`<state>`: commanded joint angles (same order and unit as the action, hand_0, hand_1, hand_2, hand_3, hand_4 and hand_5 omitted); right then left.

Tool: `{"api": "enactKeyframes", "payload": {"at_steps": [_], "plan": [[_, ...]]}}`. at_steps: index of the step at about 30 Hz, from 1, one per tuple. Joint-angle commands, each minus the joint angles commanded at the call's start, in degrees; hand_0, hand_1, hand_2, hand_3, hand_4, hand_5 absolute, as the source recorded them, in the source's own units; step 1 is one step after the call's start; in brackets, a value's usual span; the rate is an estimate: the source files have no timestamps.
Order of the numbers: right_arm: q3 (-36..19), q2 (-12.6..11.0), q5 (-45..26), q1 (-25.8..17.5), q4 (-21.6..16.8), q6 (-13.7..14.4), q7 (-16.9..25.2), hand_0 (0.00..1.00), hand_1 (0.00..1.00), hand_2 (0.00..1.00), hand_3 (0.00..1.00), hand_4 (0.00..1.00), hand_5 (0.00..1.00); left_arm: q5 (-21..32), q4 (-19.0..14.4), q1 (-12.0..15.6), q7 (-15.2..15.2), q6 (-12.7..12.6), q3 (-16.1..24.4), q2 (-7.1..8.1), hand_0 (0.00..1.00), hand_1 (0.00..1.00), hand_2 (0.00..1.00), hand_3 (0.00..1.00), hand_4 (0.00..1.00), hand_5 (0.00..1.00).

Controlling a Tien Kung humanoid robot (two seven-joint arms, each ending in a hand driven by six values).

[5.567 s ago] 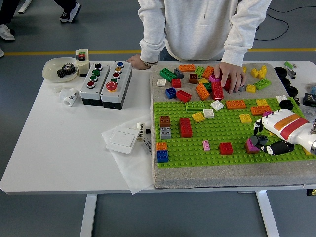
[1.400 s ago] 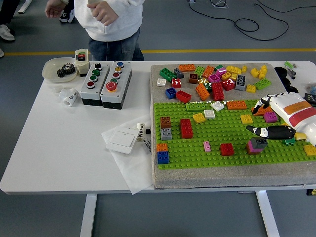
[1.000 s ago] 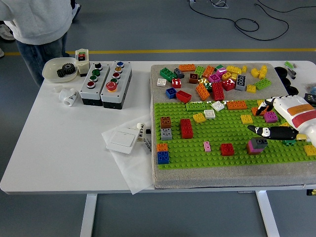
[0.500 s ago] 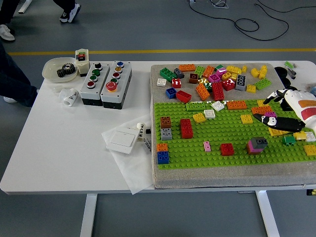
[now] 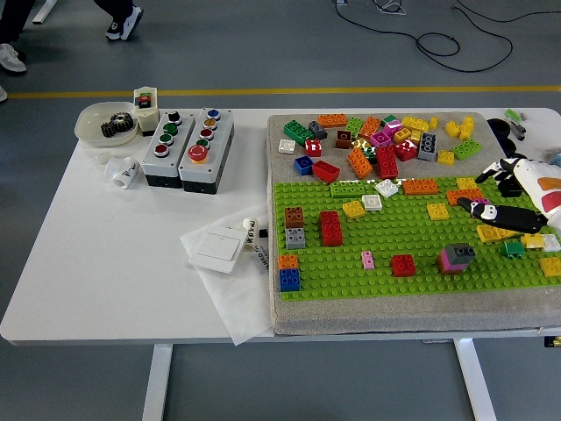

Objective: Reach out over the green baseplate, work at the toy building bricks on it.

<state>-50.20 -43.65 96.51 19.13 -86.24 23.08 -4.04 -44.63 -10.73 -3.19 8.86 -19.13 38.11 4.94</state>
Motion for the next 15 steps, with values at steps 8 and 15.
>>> {"api": "enactKeyframes", "payload": {"at_steps": [8, 15], "plan": [[0.15, 0.46, -10.43, 0.00, -0.02, 1.62, 1.61, 0.651, 0.641, 0.684, 0.563, 0.897, 0.756, -0.82, 0.03, 0.02, 0.41, -0.07, 0.49, -0.08, 0.724, 0.733, 0.782, 0.611, 0.649, 0.626], [0.81, 0.31, -18.61, 0.58, -0.16, 1.46, 3.45, 0.674, 0.662, 0.709, 0.574, 0.902, 0.762, 0.37, 0.12, -0.28, -0.01, -0.23, -0.18, -0.09, 0.725, 0.734, 0.782, 0.610, 0.647, 0.623]]}}
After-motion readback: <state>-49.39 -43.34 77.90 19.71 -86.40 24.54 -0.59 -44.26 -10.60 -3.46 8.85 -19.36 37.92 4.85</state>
